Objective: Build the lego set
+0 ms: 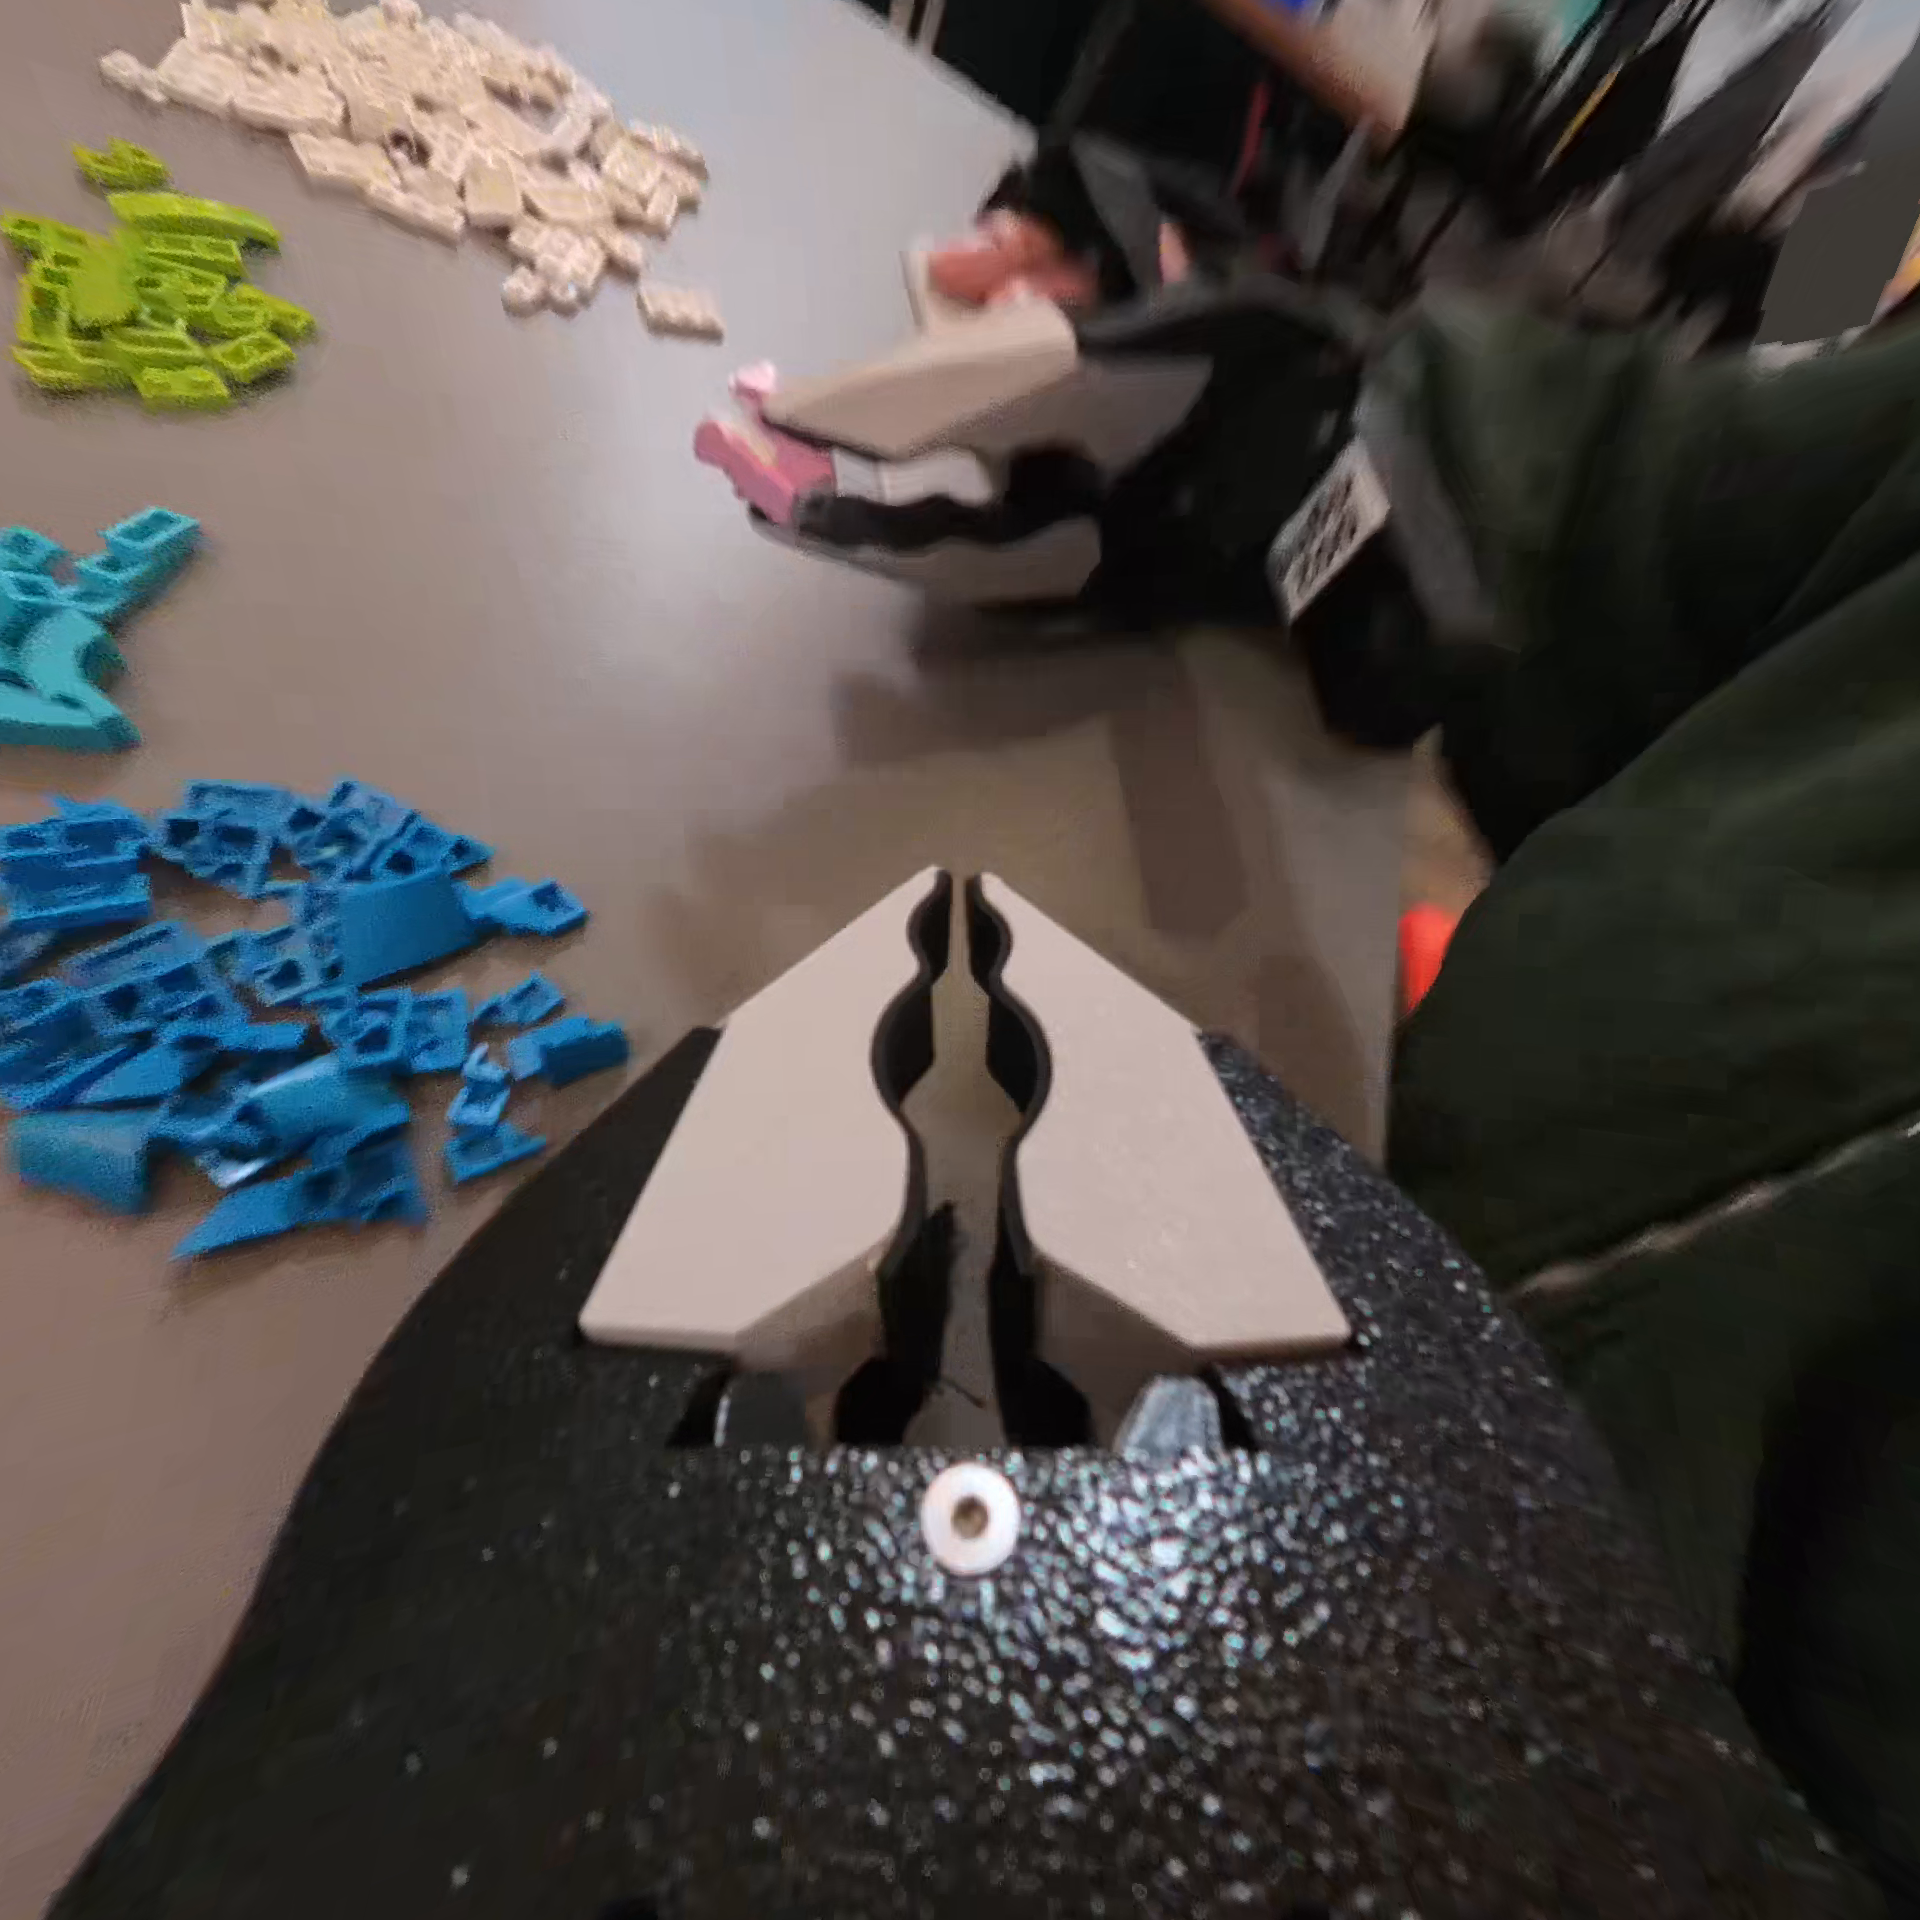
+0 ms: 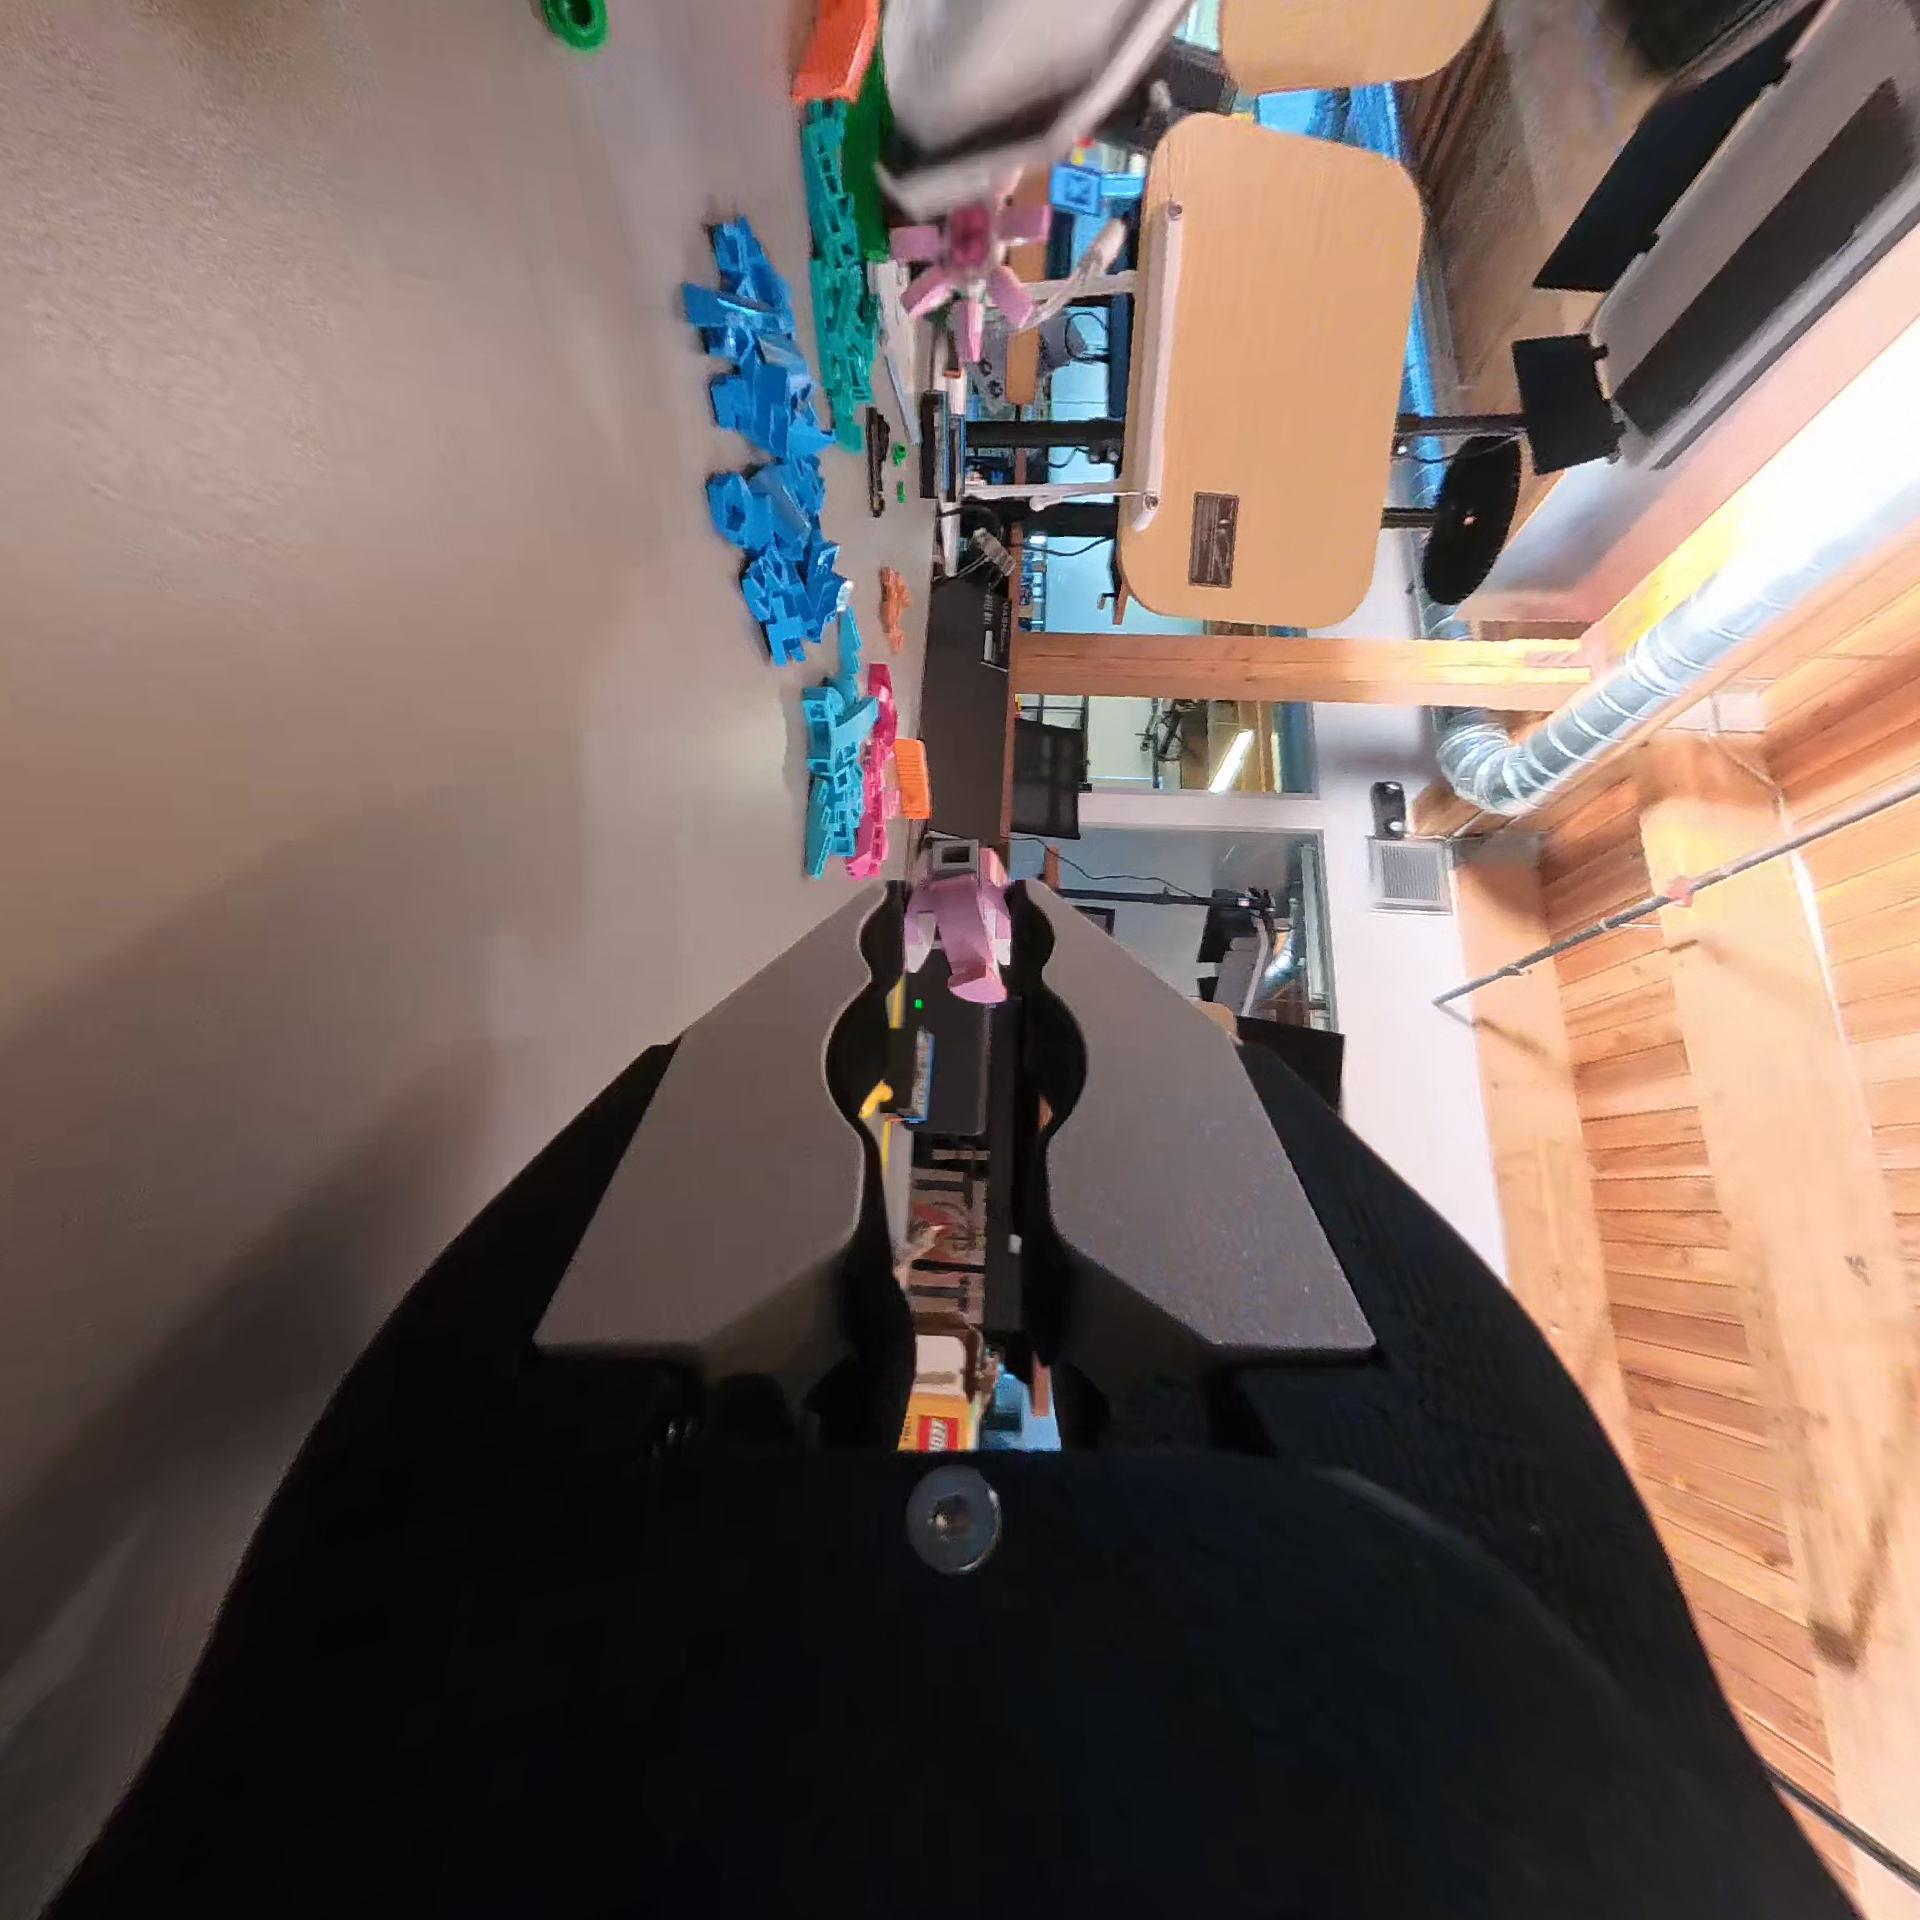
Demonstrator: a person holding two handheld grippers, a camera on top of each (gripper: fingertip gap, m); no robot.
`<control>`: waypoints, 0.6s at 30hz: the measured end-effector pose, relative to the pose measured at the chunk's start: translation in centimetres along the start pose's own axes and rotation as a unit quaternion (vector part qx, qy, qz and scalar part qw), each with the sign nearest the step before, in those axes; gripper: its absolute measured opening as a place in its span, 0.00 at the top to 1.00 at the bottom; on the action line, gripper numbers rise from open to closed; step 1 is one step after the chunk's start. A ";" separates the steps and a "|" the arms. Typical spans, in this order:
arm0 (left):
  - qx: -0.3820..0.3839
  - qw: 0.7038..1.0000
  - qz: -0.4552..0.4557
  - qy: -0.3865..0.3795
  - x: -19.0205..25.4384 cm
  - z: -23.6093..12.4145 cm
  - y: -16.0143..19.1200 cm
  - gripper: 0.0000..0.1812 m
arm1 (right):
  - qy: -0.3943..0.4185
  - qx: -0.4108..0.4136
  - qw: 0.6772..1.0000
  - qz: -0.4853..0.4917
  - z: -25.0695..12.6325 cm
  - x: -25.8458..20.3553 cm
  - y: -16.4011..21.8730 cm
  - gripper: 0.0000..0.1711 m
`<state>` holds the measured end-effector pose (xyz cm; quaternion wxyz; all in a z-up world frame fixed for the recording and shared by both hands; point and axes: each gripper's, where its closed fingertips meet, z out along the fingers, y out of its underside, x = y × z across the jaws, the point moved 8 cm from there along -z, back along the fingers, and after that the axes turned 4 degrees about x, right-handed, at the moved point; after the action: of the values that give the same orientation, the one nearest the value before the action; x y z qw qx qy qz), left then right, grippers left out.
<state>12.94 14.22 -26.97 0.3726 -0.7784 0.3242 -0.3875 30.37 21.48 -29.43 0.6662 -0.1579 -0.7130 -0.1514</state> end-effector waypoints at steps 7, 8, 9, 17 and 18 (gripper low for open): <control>-0.128 0.973 0.182 -0.066 0.0 -0.9 2.6 0.90 | -0.022 -0.006 1.000 0.015 0.2 -0.4 0.2 0.89; -0.124 0.972 0.190 -0.056 -0.1 -0.8 2.7 0.90 | -0.025 -0.008 1.000 0.016 0.2 -0.5 0.2 0.89; -0.119 0.973 0.193 -0.043 -0.2 -0.7 2.8 0.90 | -0.028 -0.009 0.999 0.016 0.2 -0.5 0.2 0.89; -0.119 0.964 0.234 0.028 -1.6 -0.9 2.8 0.91 | -0.043 -0.014 0.999 0.028 0.4 -0.8 0.2 0.89; -0.120 0.963 0.239 0.031 -1.8 -0.9 2.8 0.91 | -0.044 -0.014 0.998 0.029 0.4 -0.8 0.2 0.89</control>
<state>10.70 13.94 -29.56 0.3483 -0.7046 0.5564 -0.2695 30.19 21.83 -30.30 0.6357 -0.1947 -0.7347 -0.1347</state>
